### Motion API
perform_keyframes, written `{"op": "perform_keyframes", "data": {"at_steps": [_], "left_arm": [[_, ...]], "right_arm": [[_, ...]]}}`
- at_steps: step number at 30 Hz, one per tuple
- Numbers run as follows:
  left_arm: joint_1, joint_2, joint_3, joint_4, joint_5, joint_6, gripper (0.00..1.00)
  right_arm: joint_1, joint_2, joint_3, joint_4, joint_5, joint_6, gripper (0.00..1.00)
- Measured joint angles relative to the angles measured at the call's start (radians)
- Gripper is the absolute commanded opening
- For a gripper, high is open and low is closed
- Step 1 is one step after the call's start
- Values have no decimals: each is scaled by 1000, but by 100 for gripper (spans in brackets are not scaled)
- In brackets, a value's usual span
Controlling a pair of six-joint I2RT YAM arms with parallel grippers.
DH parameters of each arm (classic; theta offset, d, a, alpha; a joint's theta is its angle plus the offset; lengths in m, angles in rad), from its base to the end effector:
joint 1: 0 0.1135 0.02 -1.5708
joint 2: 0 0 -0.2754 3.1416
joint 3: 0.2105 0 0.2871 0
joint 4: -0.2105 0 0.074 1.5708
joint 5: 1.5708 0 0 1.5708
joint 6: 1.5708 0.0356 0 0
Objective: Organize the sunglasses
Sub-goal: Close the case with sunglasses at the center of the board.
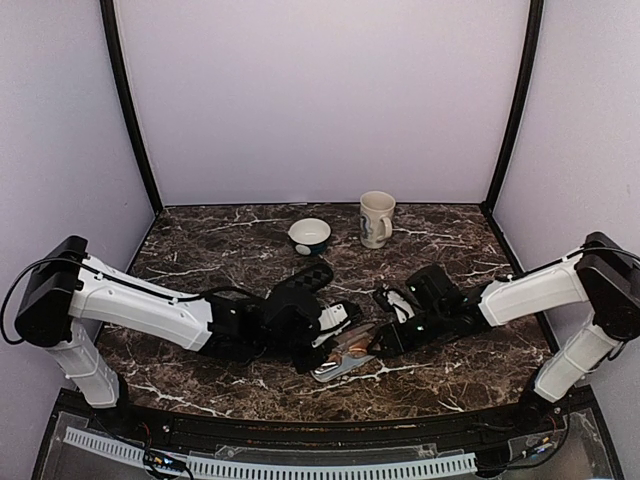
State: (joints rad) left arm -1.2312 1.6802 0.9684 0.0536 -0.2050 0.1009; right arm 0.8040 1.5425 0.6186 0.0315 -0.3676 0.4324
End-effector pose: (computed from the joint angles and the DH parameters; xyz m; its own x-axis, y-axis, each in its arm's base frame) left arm 0.1361 -0.3634 0.1827 -0.1151 0.6220 -0.7745 0.8856 0.4174 0.2036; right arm 0.1966 0.2225 0.1174 -0.8377 -0.3058 -0.4525 -0.5259 0.6754 0.5170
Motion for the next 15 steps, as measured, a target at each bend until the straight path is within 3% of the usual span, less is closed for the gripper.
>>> {"op": "perform_keyframes", "data": {"at_steps": [15], "left_arm": [[-109, 62, 27, 2, -198, -8, 13]], "right_arm": [[0, -11, -29, 22, -6, 18, 44]]}}
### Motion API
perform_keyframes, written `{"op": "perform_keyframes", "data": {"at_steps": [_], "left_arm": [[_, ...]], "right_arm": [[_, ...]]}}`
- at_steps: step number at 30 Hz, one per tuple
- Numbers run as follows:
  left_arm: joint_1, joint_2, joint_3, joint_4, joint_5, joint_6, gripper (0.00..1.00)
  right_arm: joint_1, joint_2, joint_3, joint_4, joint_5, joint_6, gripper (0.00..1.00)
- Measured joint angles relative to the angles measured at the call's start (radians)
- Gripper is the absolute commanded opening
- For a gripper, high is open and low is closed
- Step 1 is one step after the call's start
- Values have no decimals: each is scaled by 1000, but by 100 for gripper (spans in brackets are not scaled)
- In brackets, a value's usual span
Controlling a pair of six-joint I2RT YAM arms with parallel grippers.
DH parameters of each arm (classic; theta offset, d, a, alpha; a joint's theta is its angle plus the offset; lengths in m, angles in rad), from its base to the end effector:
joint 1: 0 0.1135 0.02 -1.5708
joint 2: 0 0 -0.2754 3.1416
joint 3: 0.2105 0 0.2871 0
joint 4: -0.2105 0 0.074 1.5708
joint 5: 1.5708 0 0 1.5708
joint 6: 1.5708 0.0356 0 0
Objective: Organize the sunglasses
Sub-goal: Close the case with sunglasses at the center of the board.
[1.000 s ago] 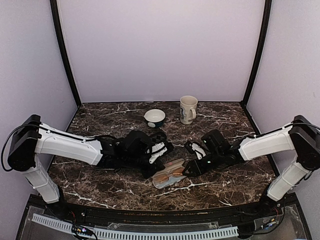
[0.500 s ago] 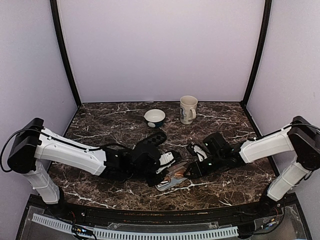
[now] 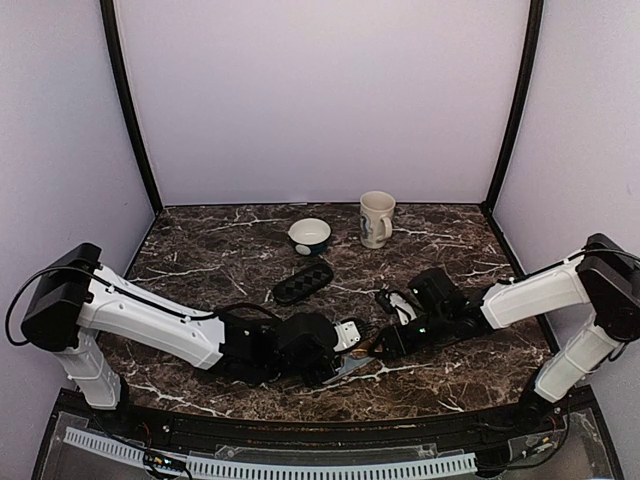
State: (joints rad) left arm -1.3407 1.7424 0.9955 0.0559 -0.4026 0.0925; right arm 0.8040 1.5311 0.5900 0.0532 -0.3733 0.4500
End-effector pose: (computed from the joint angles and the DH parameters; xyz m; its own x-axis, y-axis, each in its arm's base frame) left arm 0.1039 -0.3825 0.1701 -0.0683 0.6644 -0.7443 0.8368 0.4443 0.3198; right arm 0.1922 0.2182 0.1140 -0.8458 -0.2941 -0.4452 -0.5134 0.6755 0.5292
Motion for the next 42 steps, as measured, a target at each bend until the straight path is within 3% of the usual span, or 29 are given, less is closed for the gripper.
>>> {"op": "perform_keyframes", "data": {"at_steps": [14, 17, 26, 31, 38, 42], "left_arm": [[-31, 34, 12, -1, -37, -25, 12], [-42, 77, 11, -24, 26, -44, 13], [-84, 127, 4, -62, 81, -69, 14], [-85, 126, 8, -70, 79, -79, 24], [-86, 32, -18, -133, 90, -77, 56], [-45, -90, -24, -163, 146, -86, 66]], "right_arm": [[-2, -3, -13, 18, -28, 1, 47], [-2, -4, -22, 24, -56, 2, 51], [-11, -23, -48, 27, -122, -23, 51], [-26, -40, -52, 8, -127, -34, 50], [-55, -87, -53, -31, -111, -43, 53], [-66, -145, -53, -48, -82, -40, 57]]}}
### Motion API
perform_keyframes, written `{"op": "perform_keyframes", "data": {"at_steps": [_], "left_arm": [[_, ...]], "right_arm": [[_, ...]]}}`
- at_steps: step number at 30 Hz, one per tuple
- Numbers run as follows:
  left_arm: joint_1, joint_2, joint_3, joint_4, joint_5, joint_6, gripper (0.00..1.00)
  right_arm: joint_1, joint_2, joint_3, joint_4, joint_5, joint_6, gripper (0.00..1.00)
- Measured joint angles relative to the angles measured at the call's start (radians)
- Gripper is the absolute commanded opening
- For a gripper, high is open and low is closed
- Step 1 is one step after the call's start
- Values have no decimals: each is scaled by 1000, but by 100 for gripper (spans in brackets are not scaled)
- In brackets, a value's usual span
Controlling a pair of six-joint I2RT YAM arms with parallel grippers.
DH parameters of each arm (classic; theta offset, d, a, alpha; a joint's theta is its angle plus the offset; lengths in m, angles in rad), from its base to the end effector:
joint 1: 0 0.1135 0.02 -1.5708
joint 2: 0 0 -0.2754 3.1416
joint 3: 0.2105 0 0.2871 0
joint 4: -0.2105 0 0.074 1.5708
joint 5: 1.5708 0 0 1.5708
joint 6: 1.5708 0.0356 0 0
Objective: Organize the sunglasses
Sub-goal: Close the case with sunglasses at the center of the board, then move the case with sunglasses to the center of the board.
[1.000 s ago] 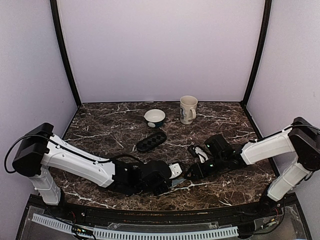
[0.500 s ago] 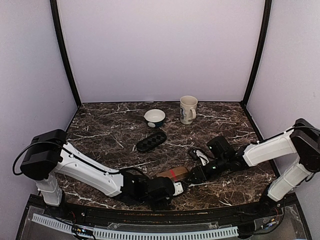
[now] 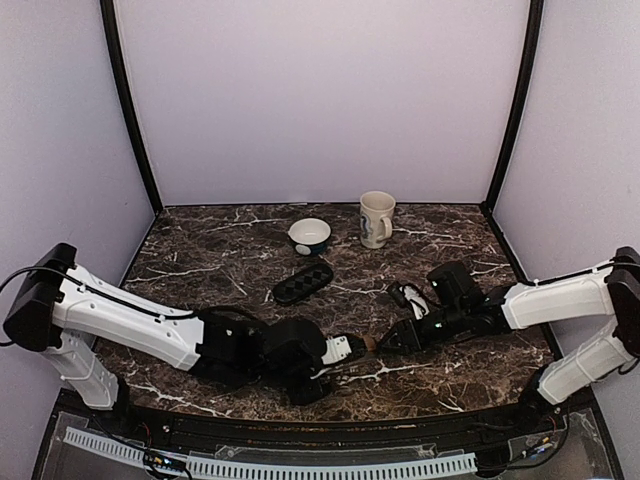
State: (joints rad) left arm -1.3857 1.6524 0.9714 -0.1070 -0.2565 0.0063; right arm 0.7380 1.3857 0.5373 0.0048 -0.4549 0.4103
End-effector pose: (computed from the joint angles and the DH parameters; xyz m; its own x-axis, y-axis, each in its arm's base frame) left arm 0.0779 -0.3668 0.1810 -0.1247 0.6990 -0.7041 0.9186 0.3495 0.1843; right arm 0.1895 0.1935 0.1341 -0.8341 -0.2742 -0.4787 -0.5319 0.6297 0.5662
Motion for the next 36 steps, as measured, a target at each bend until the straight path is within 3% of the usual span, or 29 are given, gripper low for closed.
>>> {"op": "perform_keyframes", "data": {"at_steps": [8, 19, 27, 29, 36], "left_arm": [[235, -62, 24, -33, 214, -14, 79], [270, 146, 140, -80, 347, 36, 85], [270, 190, 142, -90, 350, 49, 91], [270, 199, 143, -90, 345, 51, 89], [271, 229, 151, -91, 307, 48, 58]], "right_arm": [[-6, -37, 0, -19, 47, 6, 62], [-14, -40, 0, -37, 64, 6, 63], [-14, -39, -1, -37, 66, 6, 63], [-14, -38, -1, -36, 66, 6, 63], [-20, -35, -1, -37, 67, 2, 62]]}}
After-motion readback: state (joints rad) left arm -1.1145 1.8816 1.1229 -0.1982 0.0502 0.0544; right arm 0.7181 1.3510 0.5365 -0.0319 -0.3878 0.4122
